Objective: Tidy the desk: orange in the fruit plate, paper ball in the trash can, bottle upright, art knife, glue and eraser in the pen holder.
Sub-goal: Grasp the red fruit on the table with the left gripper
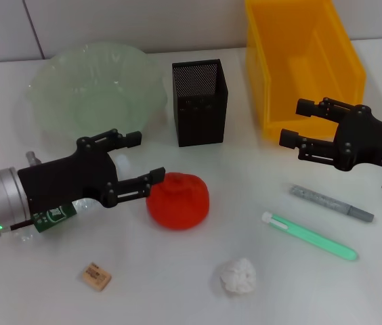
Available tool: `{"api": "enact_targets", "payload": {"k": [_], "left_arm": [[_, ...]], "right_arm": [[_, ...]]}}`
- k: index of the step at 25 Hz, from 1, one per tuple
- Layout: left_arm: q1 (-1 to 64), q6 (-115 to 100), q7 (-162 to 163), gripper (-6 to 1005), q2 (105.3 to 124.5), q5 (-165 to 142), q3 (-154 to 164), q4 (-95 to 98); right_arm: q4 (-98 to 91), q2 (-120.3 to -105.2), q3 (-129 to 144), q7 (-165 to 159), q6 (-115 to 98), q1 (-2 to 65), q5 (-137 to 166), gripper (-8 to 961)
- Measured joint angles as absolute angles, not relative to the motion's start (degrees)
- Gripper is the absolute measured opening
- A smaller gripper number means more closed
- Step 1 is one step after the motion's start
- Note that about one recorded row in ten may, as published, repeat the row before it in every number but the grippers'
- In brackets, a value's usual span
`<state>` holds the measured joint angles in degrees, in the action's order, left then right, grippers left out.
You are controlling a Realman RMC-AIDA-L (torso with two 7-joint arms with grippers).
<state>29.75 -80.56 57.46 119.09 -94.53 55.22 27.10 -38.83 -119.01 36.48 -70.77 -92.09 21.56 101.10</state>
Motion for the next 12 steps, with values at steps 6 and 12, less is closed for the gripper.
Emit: {"api": "enact_targets", "payload": {"k": [6, 12], "left_arm": [[31.44, -76.91, 56.23, 773, 119.18, -94.49, 56.95, 23.61], [32.99, -75.00, 56.40, 768, 119.18, -94.44, 58.17, 20.32]], "right_arm": [[-38.74, -119.00, 36.44, -70.83, -91.98, 21.78, 101.24, 778], [-38.40, -119.01, 36.40, -70.70, -91.70, 21.86, 101.18, 778]]}}
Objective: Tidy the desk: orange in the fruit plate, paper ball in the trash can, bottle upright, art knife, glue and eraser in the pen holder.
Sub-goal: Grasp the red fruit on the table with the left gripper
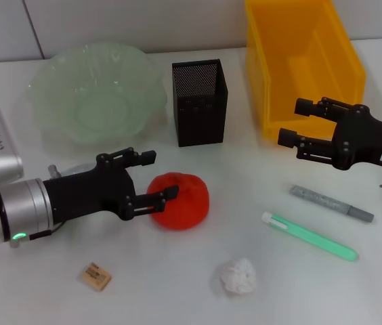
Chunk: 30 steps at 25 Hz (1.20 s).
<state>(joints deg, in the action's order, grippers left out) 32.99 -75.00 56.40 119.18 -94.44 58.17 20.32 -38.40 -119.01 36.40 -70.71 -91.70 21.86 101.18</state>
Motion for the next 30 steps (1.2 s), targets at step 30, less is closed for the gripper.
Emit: {"api": "enact_targets", "payload": {"k": [30], "left_arm": [[36.74, -70.14, 55.72, 452, 119.18, -94.37, 60.70, 14.23]], "right_arm": [[-38.41, -119.26, 36.47, -70.49, -91.80, 22.41, 100.98, 778]]}}
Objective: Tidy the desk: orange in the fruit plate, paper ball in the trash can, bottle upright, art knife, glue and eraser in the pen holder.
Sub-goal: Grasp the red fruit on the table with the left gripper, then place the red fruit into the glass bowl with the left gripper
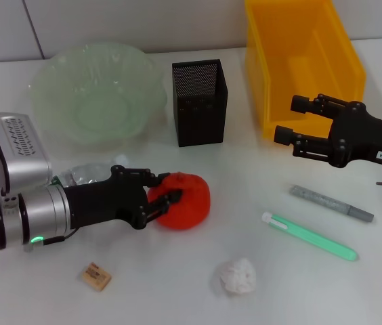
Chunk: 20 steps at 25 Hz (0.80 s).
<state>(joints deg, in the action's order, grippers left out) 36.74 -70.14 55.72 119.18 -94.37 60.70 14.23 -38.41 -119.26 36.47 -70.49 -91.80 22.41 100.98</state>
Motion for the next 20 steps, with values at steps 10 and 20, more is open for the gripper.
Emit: {"api": "enact_targets", "payload": {"k": [10, 20], "left_arm": [[36.01, -73.11, 54.89, 189, 119.18, -92.21, 60.73, 14.43], [30.28, -87.53, 54.61, 59, 118.96, -87.55, 60.25, 22.77]], "right_arm": [[-37.87, -119.27, 36.47, -70.48, -91.75, 22.58, 100.98, 778], [-37.84, -119.27, 36.47, -70.48, -91.70, 22.37, 100.99, 778]]}}
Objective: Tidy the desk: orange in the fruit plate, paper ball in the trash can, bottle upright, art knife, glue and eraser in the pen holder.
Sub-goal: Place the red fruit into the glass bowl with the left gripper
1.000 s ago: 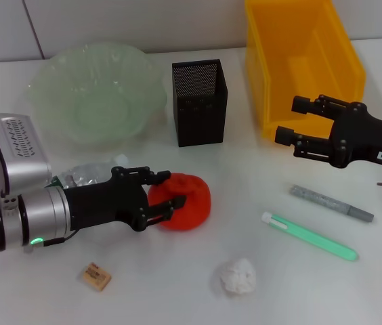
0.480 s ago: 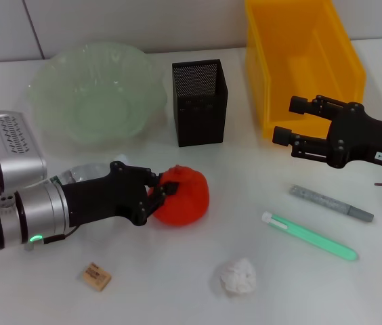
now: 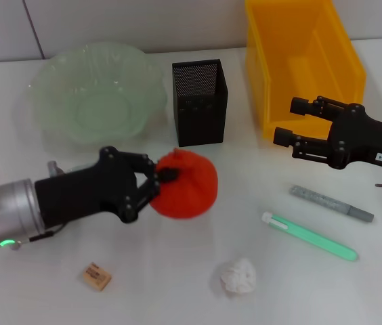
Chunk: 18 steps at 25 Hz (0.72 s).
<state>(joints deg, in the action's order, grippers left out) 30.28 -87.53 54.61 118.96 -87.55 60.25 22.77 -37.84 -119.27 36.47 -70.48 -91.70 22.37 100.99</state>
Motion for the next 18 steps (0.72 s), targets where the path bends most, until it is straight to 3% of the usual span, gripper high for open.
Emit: {"api": "enact_targets", "payload": {"k": [10, 18], "left_arm": [[28.12, -82.34, 54.94, 53, 118.60, -73.86, 57.82, 25.84], [32.19, -67.20, 55.57, 53, 118.93, -67.79, 57.80, 24.80]], "right_arm": [[-37.79, -119.27, 36.47, -70.49, -91.89, 22.08, 100.99, 778], [-37.23, -119.32, 36.48, -70.49, -92.08, 22.26, 100.99, 777]]}}
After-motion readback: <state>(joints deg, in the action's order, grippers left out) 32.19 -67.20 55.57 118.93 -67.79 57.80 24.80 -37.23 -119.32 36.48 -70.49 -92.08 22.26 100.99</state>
